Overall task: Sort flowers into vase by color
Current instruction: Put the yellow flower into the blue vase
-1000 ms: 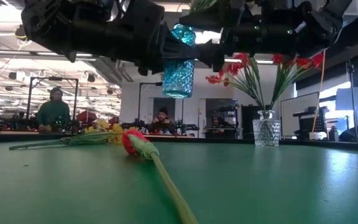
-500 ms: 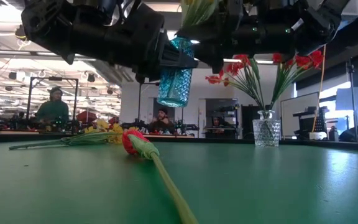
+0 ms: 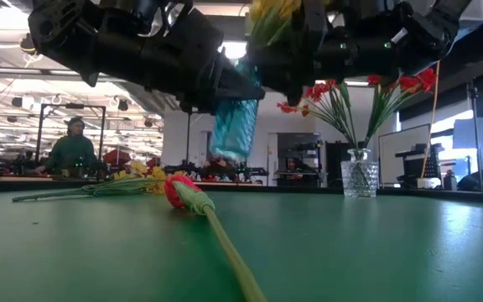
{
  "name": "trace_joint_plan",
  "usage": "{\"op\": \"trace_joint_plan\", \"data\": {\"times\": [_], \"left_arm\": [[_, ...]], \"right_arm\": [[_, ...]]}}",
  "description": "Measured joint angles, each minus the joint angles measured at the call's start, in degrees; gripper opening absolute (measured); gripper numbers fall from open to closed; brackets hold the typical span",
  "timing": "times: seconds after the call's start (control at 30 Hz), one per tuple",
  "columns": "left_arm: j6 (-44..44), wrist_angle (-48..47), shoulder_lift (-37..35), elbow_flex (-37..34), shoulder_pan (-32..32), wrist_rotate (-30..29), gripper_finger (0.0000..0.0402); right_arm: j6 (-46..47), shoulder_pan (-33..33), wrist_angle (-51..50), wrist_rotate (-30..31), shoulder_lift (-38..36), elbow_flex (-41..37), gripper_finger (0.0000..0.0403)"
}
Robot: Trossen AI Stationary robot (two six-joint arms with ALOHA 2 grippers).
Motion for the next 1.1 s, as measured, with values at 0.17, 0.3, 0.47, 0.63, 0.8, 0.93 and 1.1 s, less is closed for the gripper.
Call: {"op": "trace_joint_plan", "data": {"times": [0.17,0.3,0.47,0.63,0.8,0.93,1.1], "left_arm": [[-0.3,-0.6,-0.1,0.1,0.0,-1.5,0.0309],[-0.7,-1.1,-0.1,0.1,-0.3,-1.8,0.0304],[-2.6,-10.0,-2.6,0.0,-2.0,-6.5,0.0303],[-12.4,-30.5,-9.8,0.0,-3.9,-10.7,0.0303],[-31.7,-53.2,-17.9,0.0,-3.9,-12.0,0.0303],[-48.8,-72.0,-21.8,0.0,-1.1,-11.2,0.0303],[-61.8,-87.2,-22.7,-0.1,3.8,-1.6,0.0303]], "right_arm": [[-0.7,0.0,-2.2,1.4,0.1,-0.1,0.0149],[-1.1,0.0,-4.3,2.3,0.1,-0.1,0.0149],[-2.5,0.0,-7.6,5.7,0.0,0.0,0.0149],[-3.9,0.0,-9.5,8.9,0.0,0.0,0.0149],[-4.4,0.0,-9.3,9.0,0.0,0.0,0.0149],[-5.1,0.0,-8.8,9.0,0.0,0.0,0.0149],[-5.2,0.0,-8.8,8.9,0.0,0.0,0.0149]]}}
